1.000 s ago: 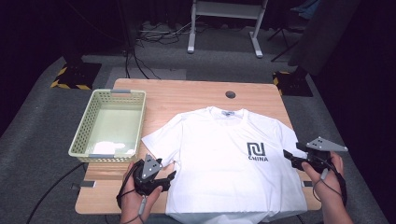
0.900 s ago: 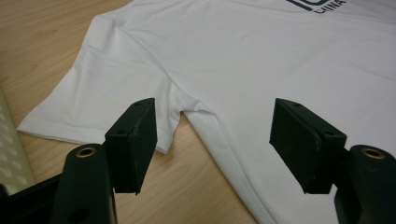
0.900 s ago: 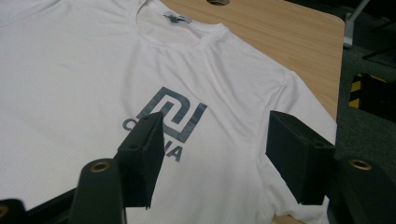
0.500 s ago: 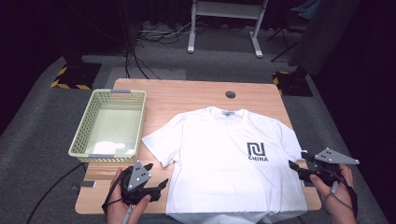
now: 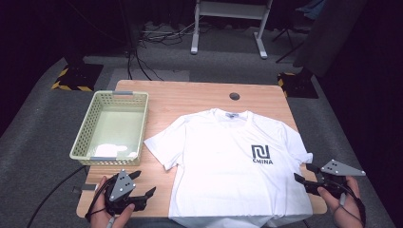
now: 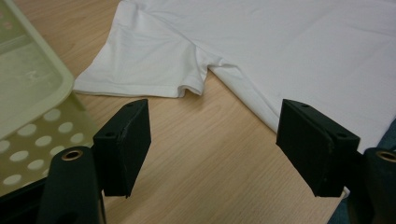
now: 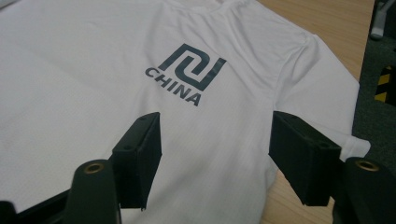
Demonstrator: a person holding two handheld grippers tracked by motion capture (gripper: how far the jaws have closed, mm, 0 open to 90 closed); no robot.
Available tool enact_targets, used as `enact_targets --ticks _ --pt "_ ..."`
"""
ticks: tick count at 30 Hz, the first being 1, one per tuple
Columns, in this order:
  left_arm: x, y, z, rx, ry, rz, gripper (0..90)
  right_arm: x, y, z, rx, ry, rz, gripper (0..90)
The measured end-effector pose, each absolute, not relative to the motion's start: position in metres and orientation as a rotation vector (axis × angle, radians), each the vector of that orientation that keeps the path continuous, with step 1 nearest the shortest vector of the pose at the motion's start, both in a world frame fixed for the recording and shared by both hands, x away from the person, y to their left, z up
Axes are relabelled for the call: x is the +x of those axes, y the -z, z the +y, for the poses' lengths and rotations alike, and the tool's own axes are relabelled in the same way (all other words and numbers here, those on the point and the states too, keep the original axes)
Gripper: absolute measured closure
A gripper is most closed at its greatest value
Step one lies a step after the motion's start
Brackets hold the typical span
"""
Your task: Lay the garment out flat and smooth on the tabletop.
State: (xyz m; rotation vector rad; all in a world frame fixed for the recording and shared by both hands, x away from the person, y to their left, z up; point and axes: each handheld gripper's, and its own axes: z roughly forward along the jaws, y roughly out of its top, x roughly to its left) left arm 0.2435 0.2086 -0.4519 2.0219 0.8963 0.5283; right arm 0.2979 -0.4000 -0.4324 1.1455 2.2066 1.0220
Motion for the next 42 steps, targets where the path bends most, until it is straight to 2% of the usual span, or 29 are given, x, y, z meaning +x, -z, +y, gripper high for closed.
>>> enact_targets --ticks 11,27,32,42 --pt "0.245 0.462 0.234 2.036 -0.513 0.946 23.5 0.297 0.447 -0.412 1.191 -1.014 2.224 33.0" --pt "0.253 0.485 0.262 2.069 -0.488 1.116 20.1 0.302 0.479 -0.426 1.255 -1.009 2.246 31.5" --pt "0.255 0.489 0.266 2.066 -0.463 1.107 19.6 0.303 0.489 -0.426 1.256 -1.016 2.241 31.1" --pt "0.261 0.508 0.279 2.085 -0.453 1.151 20.2 0.302 0.507 -0.425 1.237 -1.026 2.221 24.6"
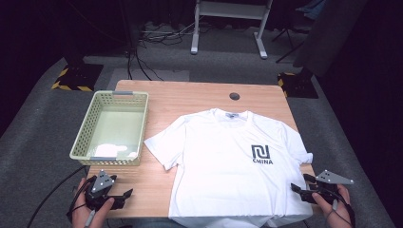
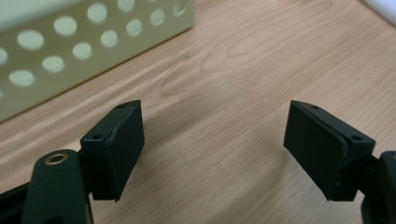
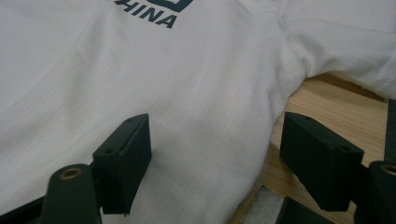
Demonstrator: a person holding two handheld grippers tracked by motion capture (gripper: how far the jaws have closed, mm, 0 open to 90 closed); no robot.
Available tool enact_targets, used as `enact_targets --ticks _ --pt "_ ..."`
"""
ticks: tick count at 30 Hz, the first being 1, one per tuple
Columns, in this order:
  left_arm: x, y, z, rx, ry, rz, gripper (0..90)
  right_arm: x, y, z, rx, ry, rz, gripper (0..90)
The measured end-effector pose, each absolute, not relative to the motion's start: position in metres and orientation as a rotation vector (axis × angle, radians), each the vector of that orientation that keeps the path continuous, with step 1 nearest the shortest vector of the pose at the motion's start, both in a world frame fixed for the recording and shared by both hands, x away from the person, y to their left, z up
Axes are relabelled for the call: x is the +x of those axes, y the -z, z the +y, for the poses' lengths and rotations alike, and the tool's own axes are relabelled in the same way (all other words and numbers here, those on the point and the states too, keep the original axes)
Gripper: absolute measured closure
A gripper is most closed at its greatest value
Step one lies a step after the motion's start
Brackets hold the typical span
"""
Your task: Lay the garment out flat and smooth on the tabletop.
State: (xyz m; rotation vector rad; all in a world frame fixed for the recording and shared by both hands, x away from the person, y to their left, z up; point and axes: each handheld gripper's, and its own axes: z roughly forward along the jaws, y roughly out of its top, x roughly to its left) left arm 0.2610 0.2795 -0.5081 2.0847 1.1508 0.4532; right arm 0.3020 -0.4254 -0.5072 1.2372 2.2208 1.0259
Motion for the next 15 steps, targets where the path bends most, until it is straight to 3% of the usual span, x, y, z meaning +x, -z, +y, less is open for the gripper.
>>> enact_targets --ticks 3,15 --pt "0.2617 0.513 0.2841 2.047 -0.494 1.139 20.0 0.3002 0.513 -0.4255 1.222 -1.065 2.172 21.0" --pt "0.2605 0.5152 0.2874 2.012 -0.515 1.163 19.3 0.2967 0.5155 -0.4257 1.226 -1.079 2.14 21.0"
